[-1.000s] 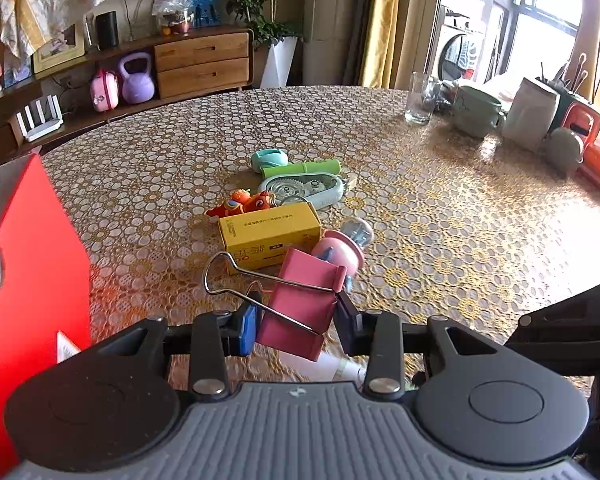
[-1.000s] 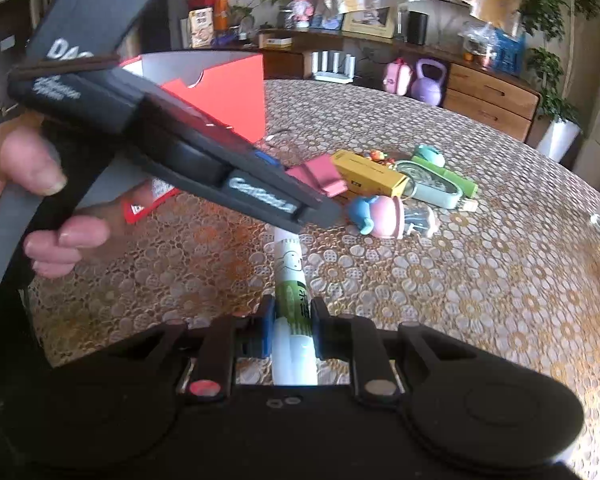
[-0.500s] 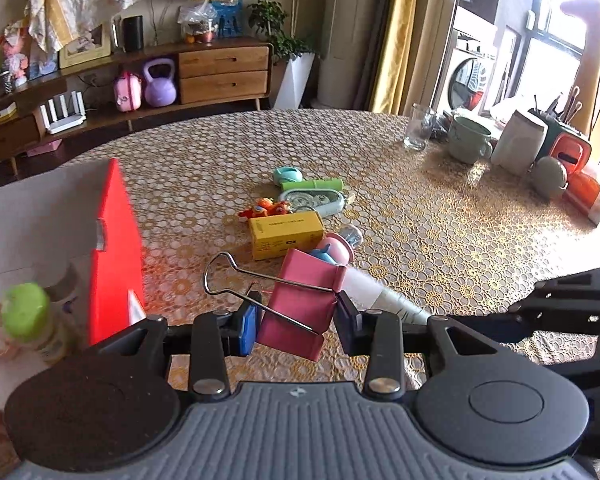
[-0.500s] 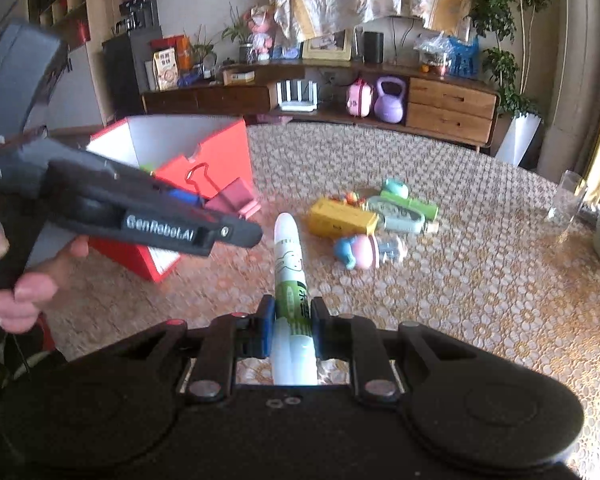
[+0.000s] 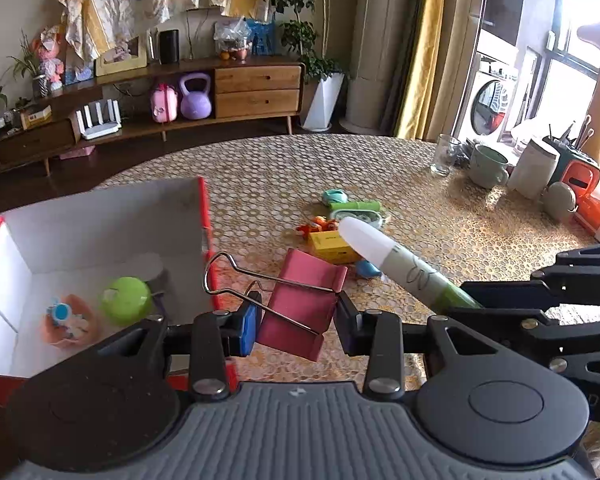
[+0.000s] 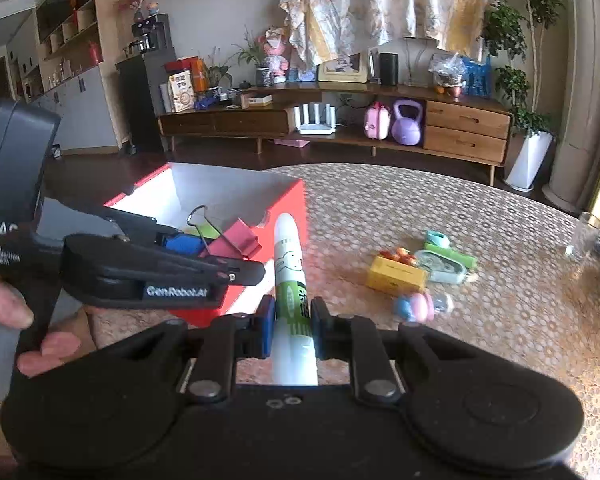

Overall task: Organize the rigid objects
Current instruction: 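Lift and carry the binder clip and marker over the red box with both tools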

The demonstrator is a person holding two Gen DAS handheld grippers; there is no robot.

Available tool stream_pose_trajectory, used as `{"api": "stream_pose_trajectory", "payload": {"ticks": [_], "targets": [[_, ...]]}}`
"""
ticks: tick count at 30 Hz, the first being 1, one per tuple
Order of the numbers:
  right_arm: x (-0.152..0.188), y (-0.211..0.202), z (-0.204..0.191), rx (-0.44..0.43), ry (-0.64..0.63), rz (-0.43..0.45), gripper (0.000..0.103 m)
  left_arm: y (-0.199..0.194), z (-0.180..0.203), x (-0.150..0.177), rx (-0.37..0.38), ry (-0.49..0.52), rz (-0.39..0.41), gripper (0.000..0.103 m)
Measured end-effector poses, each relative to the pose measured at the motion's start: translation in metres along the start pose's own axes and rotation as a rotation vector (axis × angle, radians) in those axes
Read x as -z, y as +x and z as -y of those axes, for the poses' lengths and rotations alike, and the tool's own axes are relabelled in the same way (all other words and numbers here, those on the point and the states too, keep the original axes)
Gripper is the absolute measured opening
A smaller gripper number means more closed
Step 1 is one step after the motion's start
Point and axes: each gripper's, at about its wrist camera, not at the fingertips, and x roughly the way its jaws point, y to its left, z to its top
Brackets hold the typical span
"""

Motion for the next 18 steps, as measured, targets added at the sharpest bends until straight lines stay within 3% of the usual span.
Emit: {"api": "stream_pose_trajectory", "payload": {"ticks": [18], "targets": [[-0.047,0.052,-0.084,-0.075,-0.095,-0.015,0.018,-0.043,-0.104,-0.003,-0.144,-0.068,0.009,0.038]]}}
